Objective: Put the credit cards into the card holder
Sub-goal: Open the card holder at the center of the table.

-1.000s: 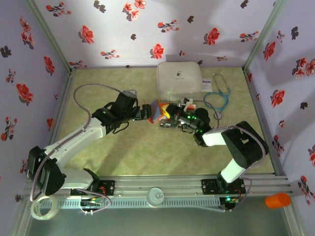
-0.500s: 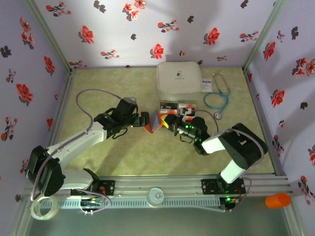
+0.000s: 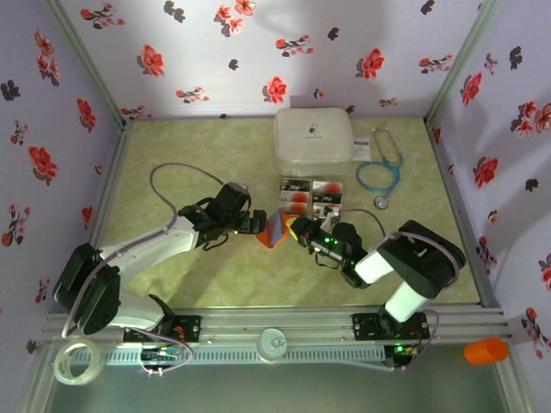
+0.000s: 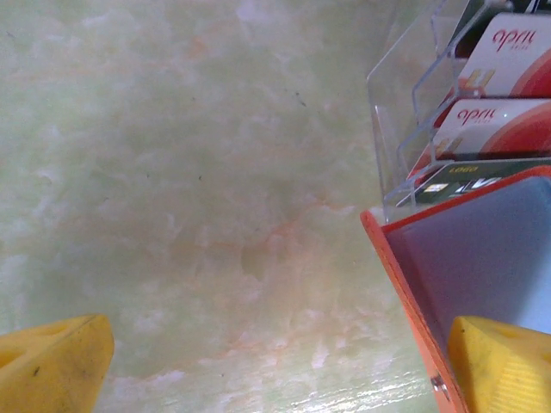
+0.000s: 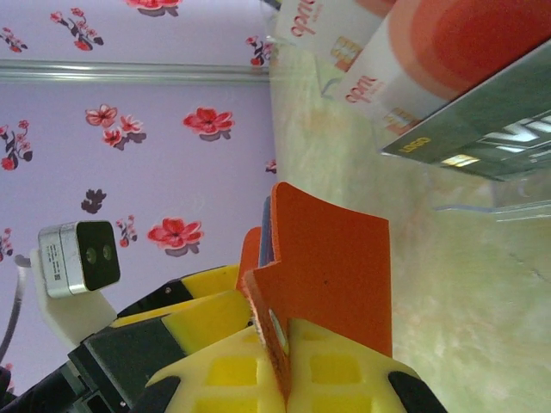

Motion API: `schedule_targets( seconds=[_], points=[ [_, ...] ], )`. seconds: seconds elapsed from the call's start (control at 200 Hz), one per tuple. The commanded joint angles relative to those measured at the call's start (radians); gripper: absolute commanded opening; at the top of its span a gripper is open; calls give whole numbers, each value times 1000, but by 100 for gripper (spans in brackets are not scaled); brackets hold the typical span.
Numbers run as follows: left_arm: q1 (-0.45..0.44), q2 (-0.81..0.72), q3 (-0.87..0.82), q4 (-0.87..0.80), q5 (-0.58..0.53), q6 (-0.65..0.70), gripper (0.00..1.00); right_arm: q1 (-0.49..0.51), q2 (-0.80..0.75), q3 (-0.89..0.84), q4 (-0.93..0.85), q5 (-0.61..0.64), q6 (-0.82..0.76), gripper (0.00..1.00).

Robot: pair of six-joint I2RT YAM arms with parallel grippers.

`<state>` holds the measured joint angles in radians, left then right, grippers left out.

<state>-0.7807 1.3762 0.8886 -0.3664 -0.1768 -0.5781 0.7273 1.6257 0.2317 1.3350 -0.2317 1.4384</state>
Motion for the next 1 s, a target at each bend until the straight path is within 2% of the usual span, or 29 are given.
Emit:
schedule_targets(
  seconds=[0.0, 0.68, 0.995],
  points=[
    [-13, 29, -18, 19, -28, 32, 100, 13, 17, -17, 52, 63, -46, 0],
    [-78, 167, -19, 18, -100, 77, 100, 41, 109, -69, 52, 112, -60, 0],
    [-90, 174, -29, 4, -135, 84, 100, 45, 143, -82, 52, 121, -43, 0]
  ],
)
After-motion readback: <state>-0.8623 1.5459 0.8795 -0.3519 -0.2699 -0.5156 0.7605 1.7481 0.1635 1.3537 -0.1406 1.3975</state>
